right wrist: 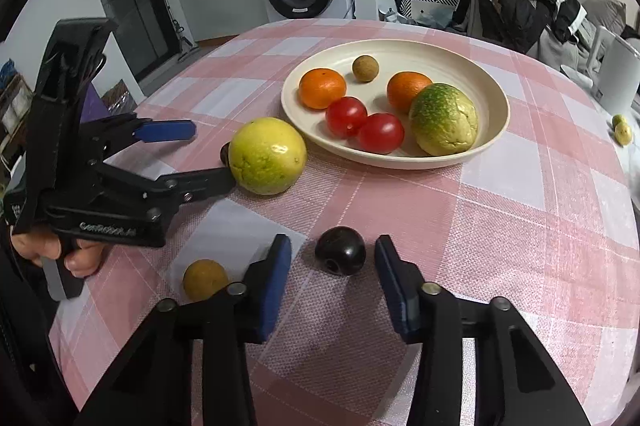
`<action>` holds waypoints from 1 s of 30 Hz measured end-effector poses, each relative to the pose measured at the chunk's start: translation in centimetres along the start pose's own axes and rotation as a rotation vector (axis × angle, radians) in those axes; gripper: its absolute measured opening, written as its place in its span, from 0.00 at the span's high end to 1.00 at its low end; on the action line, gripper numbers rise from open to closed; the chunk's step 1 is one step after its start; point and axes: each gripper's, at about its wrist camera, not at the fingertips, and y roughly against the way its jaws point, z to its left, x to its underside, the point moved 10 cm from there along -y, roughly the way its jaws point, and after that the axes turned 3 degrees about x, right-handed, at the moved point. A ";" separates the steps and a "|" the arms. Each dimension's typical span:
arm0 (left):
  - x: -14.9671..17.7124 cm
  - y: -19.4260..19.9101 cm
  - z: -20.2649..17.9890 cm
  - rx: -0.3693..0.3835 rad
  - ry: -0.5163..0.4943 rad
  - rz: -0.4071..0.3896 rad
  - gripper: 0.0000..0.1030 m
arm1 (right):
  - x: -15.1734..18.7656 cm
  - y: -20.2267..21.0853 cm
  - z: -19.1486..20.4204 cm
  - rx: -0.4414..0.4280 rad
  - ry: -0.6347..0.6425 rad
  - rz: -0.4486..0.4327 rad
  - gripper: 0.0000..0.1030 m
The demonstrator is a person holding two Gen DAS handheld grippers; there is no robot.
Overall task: Organize fruits
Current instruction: 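Grasp a dark plum with the right tool while the left tool grasps the other plum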
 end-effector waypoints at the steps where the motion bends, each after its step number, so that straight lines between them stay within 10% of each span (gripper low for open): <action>1: 0.0 0.1 -0.1 0.004 -0.004 -0.005 0.27 | 0.0 0.0 0.1 -0.001 0.004 0.001 0.60; 14: -0.6 0.1 -2.0 0.074 -0.077 -0.027 0.76 | 0.1 0.0 0.1 -0.002 0.015 0.006 0.61; 30: -1.0 2.0 -1.0 0.074 -0.051 -0.079 0.80 | 0.0 -0.1 -0.3 0.011 0.014 0.001 0.73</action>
